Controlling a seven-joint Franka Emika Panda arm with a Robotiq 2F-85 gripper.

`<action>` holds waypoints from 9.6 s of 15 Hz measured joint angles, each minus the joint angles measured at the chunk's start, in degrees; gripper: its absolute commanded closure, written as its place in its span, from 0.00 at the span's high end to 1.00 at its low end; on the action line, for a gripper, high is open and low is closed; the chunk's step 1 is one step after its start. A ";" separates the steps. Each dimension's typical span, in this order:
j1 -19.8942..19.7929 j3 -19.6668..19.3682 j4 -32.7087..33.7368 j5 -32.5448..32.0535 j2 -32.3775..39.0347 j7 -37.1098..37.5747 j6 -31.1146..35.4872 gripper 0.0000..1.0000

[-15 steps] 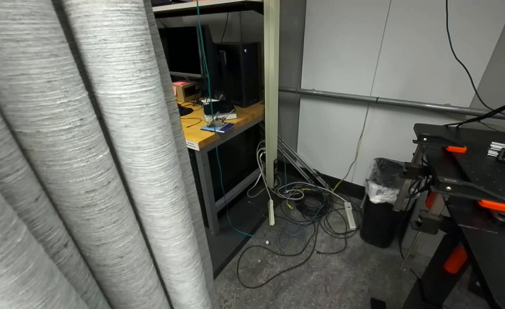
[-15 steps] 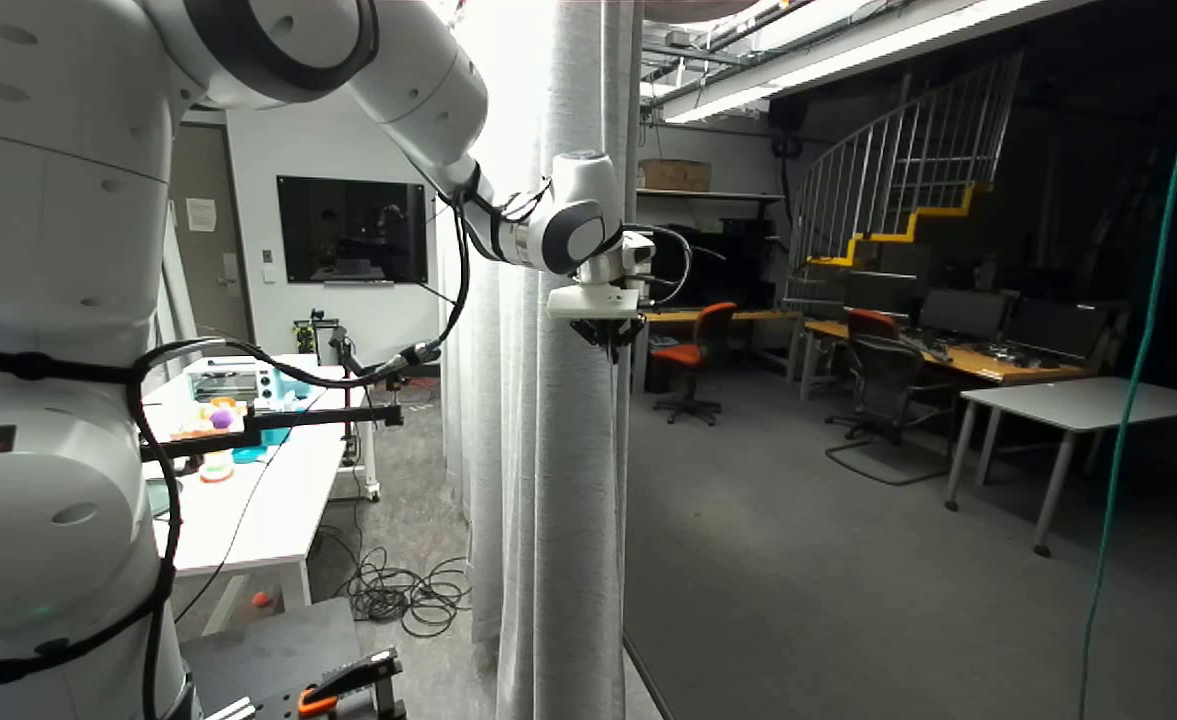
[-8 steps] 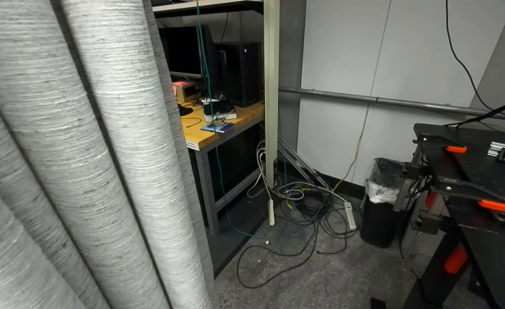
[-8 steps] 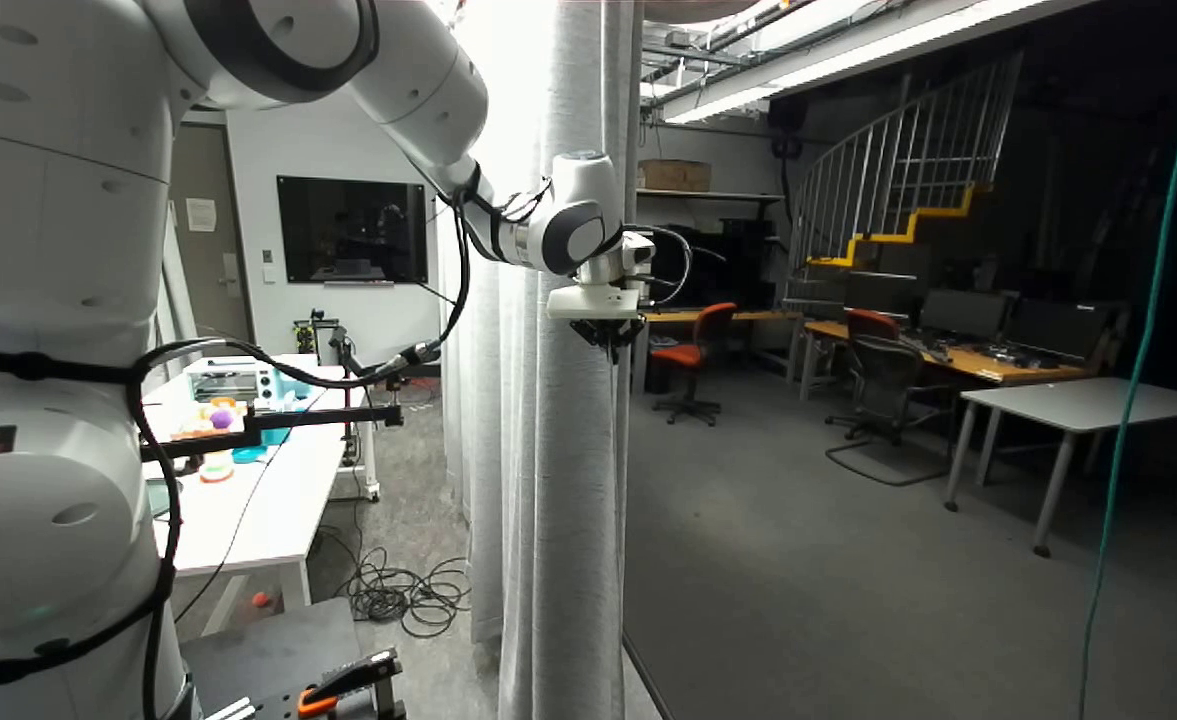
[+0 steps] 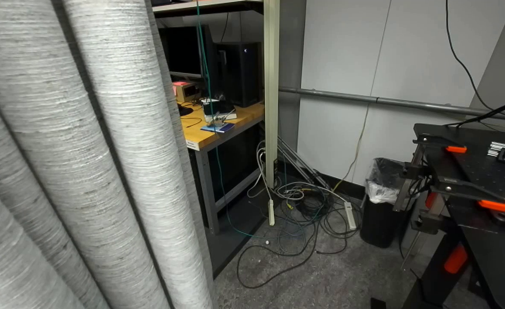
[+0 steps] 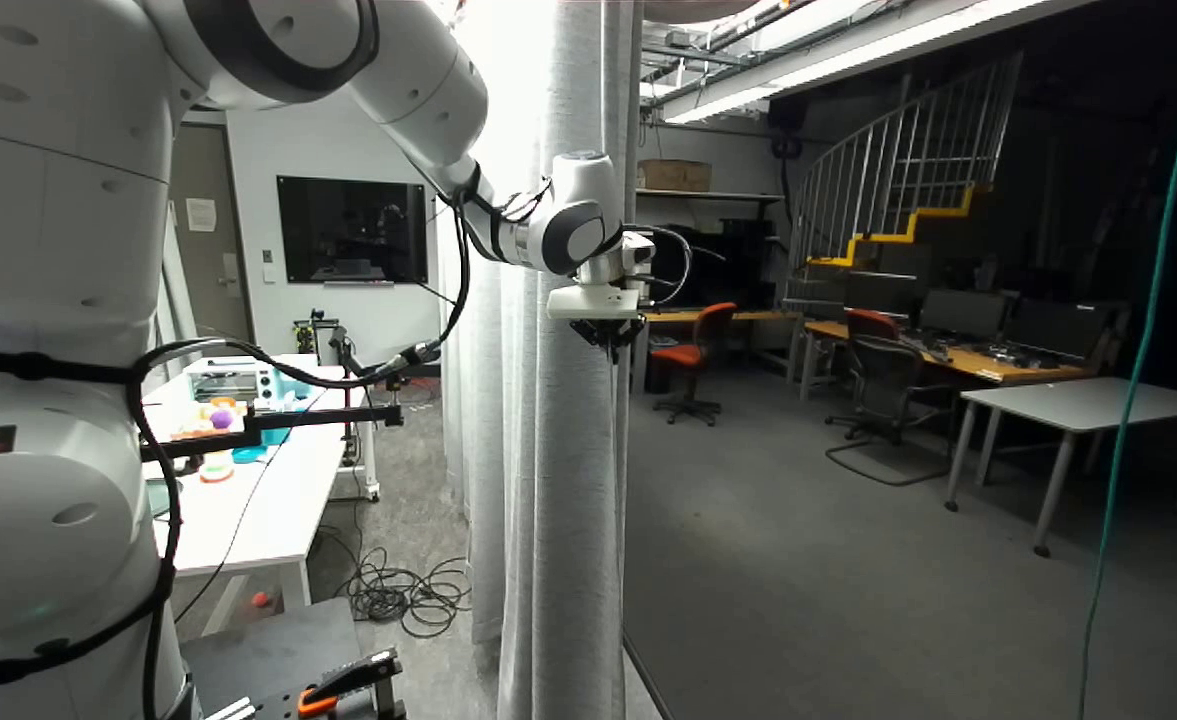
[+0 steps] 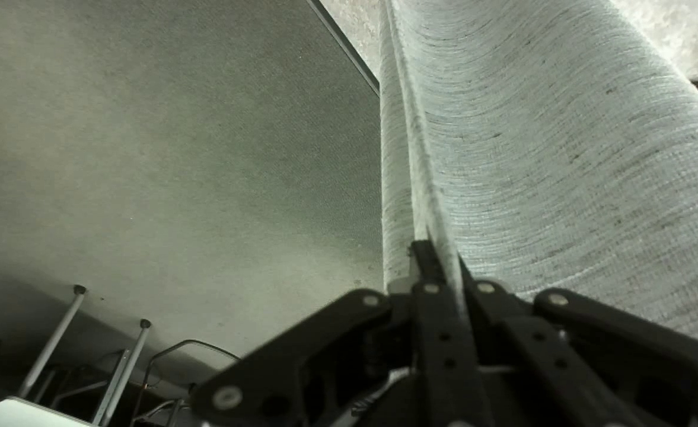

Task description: Draw the curtain

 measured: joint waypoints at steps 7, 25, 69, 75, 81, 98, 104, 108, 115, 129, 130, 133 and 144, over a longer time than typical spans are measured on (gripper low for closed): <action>0.00 0.00 0.00 0.00 0.00 0.00 0.00 0.01; -3.03 -3.78 -7.69 -0.15 -4.25 7.47 7.13 0.01; -35.68 -38.65 -46.39 -32.40 -46.43 43.57 9.33 0.01; -35.01 -44.04 -46.57 -36.15 -49.28 43.56 9.33 0.01; -15.80 -48.94 -46.93 -36.87 -46.80 43.67 10.48 0.01; 36.91 -59.63 -41.88 -18.01 -32.84 44.34 26.35 0.01; 52.80 -71.56 -37.75 -12.31 -33.93 41.21 24.18 0.01; 57.56 -75.61 -35.86 -12.25 -34.76 40.94 22.01 0.01; 60.70 -78.75 -34.57 -12.25 -35.27 40.94 21.00 0.03; 60.76 -78.77 -34.57 -12.25 -35.28 40.94 20.99 0.03; 60.76 -78.77 -34.57 -12.25 -35.28 40.94 20.99 0.03; 60.76 -78.77 -34.57 -12.25 -35.28 40.94 20.99 0.28; 58.16 -75.85 -35.02 -7.56 -32.67 37.46 20.91 0.99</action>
